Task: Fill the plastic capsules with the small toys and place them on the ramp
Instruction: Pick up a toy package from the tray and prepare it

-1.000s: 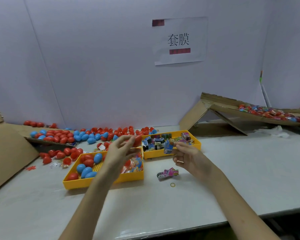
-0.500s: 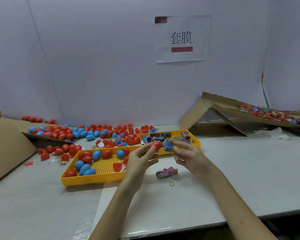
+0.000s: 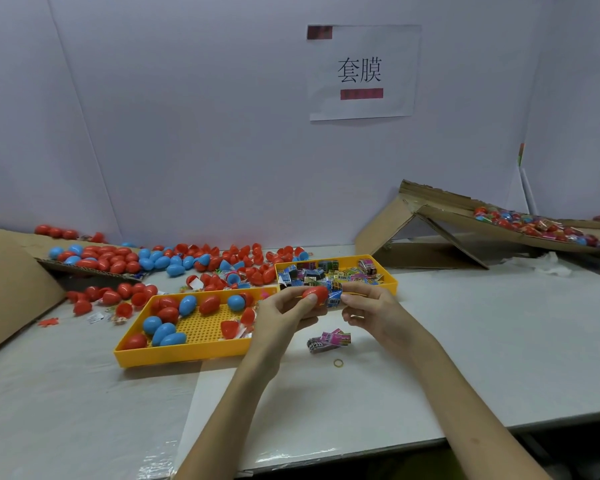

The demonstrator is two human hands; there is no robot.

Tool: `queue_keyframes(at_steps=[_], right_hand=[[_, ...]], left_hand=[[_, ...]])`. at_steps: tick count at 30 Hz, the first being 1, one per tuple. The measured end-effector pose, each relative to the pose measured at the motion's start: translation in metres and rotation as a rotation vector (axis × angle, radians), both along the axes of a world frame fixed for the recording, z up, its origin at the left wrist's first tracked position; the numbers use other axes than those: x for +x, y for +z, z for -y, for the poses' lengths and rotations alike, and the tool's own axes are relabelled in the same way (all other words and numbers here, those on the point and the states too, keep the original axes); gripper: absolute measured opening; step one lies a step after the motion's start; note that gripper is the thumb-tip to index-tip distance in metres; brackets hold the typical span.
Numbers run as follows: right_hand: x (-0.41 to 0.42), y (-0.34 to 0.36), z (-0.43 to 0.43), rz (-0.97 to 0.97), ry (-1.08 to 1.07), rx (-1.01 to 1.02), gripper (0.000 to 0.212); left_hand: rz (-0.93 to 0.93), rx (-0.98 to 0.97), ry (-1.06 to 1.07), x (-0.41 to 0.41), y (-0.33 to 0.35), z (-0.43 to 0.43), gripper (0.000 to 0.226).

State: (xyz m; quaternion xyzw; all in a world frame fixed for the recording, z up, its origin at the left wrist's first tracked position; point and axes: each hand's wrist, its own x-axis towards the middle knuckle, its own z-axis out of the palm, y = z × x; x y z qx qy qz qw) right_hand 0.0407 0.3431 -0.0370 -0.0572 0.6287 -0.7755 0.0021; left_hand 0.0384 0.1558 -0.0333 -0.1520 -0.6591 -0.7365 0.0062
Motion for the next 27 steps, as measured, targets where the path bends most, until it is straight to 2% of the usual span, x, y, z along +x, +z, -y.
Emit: queue_keyframes(at_steps=[6,12,20,27], right_hand=[[-0.0022,-0.0013,-0.0014,-0.012,-0.024,0.014,0.016],[-0.0007,-0.0009,0.0001,-0.024,-0.003,0.030,0.017],[-0.0003,-0.0020,0.0006,-0.036,-0.008,0.082,0.015],[0.0022,0.0001,0.0032,-0.023,-0.006,0.047,0.032]], left_hand=[[-0.012,0.009,0.004,-0.0007,-0.0009,-0.0007,0.013],[-0.035,-0.013,-0.006,0.0002,-0.0015,0.0004,0.011],[-0.040,-0.028,-0.034,0.0029,0.0002,0.0021,0.022],[0.043,0.048,-0.067,0.0034,0.0015,0.0013,0.016]])
